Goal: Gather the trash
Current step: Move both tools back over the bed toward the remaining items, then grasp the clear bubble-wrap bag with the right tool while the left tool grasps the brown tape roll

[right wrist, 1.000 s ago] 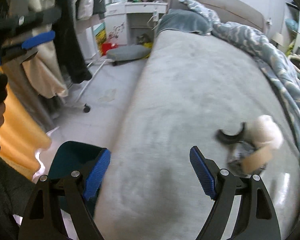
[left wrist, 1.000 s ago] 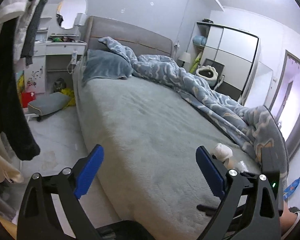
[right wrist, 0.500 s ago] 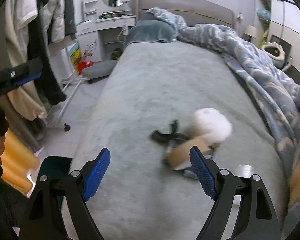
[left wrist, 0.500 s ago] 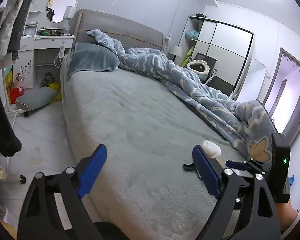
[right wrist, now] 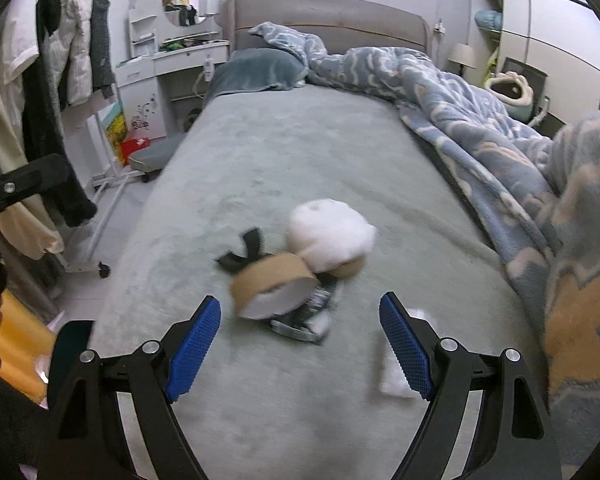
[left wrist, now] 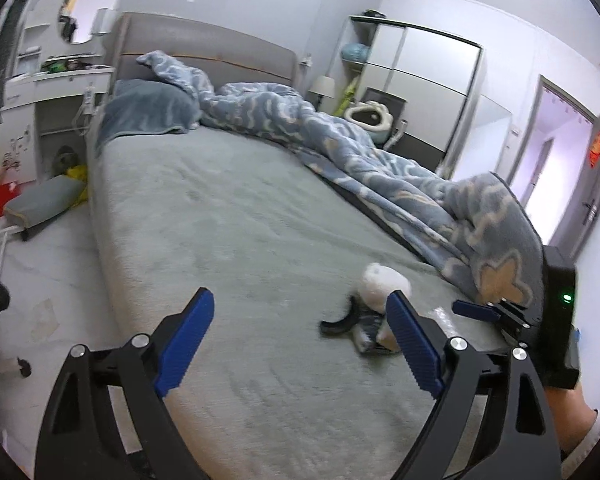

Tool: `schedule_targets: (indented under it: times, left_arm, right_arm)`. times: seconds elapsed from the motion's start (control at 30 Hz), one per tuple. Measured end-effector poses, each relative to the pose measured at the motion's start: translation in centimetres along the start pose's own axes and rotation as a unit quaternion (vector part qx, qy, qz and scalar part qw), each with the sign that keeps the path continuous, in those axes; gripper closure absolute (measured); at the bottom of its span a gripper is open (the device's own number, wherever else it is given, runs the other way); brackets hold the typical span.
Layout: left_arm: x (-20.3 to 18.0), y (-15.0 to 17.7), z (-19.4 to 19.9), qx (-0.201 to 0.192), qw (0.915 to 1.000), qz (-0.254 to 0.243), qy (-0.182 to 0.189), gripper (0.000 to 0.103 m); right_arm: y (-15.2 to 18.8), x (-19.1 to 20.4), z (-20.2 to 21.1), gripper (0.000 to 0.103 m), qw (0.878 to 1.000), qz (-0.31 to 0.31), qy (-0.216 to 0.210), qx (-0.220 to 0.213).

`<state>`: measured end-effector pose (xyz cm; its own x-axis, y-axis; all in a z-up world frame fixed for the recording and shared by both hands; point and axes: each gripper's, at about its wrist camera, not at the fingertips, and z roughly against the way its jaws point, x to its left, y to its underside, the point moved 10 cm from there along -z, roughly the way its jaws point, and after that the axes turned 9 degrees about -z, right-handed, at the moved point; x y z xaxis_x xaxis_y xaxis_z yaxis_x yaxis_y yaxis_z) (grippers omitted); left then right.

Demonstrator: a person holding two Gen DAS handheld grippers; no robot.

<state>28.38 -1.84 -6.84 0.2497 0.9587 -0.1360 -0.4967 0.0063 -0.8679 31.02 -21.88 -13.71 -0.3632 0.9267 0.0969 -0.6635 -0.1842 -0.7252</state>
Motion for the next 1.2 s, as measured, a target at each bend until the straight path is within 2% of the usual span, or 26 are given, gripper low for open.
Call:
schedule_targets:
  times: [0.17, 0.4, 0.87, 1.03, 1.2]
  left_arm:
    - [-2.5, 0.5, -1.6, 0.015, 0.9992, -0.018, 0.033, 0.013]
    - [-5.6, 1.0, -3.3, 0.025, 0.997, -0.055, 0.048, 0.013]
    - [-9.1, 2.4, -6.3, 0.057, 0.9919, -0.09, 0.07, 0.014]
    - [-10.1, 2.6, -7.4, 0.064, 0.9901, -0.104, 0.07, 0.014]
    - [-10.7, 3.1, -8.3, 0.07, 0.9884, -0.114, 0.071, 0.017]
  right_arm:
    - [0.7, -2.9, -0.8, 0.02, 1.0, -0.026, 0.013, 0.01]
    - [2.0, -5.3, -1.9, 0.02, 0.998, -0.049, 0.022, 0.027]
    - [3.7, -7.2, -3.5, 0.045, 0.996, -0.075, 0.006, 0.051]
    - [3.6, -7.5, -3.4, 0.063, 0.996, -0.075, 0.002, 0.049]
    - [3.7, -7.9, -3.1, 0.067, 0.995, -0.081, -0.012, 0.051]
